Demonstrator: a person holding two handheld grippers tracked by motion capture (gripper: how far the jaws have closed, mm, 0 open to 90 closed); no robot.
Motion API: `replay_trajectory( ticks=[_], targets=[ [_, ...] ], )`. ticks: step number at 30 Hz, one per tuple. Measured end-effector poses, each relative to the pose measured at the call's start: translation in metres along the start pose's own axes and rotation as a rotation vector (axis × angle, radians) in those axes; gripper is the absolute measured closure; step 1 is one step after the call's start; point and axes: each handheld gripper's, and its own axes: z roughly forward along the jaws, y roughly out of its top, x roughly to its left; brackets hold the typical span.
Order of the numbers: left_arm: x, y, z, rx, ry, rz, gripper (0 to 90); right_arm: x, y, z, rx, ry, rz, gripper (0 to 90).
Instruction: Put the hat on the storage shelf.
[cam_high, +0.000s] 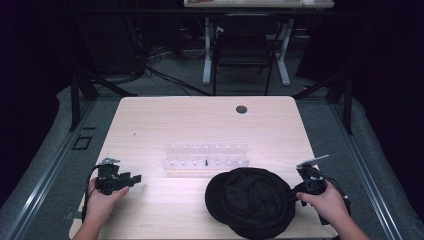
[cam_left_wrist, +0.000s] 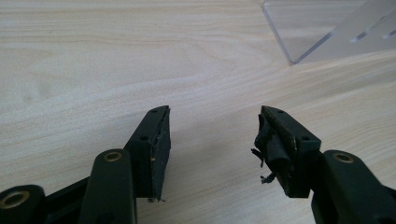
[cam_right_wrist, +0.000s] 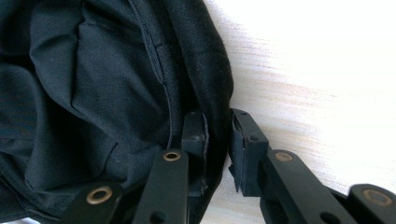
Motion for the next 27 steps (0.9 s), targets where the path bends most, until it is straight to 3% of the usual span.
replay_trajectory(
  ticks=[5, 8, 17, 18, 23, 27],
  targets=[
    [0.000, 0.000, 0.000, 0.000, -0.001, -0.001, 44.5, 0.001, 0.000, 0.000, -0.001, 0.029, 0.016, 85.7],
    [0.000, 0.000, 0.000, -0.001, -0.002, 0.001, 44.4, -0.001, 0.001, -0.002, 0.021, 0.047, 0.002, 86.4],
    [0.000, 0.000, 0.000, 0.000, 0.001, -0.001, 44.4, -0.007, -0.001, -0.004, 0.038, 0.106, 0.024, 87.5],
    [0.000, 0.000, 0.000, 0.000, 0.001, -0.001, 44.4, -0.006, -0.001, -0.003, 0.018, 0.121, 0.046, 87.5],
    [0.000, 0.000, 0.000, -0.001, 0.000, -0.001, 44.4, -0.011, -0.001, -0.011, 0.026, 0.165, 0.041, 87.6],
    [0.000, 0.000, 0.000, 0.000, 0.002, -0.002, 44.4, -0.012, -0.002, -0.019, 0.004, 0.227, 0.058, 87.7]
  ],
)
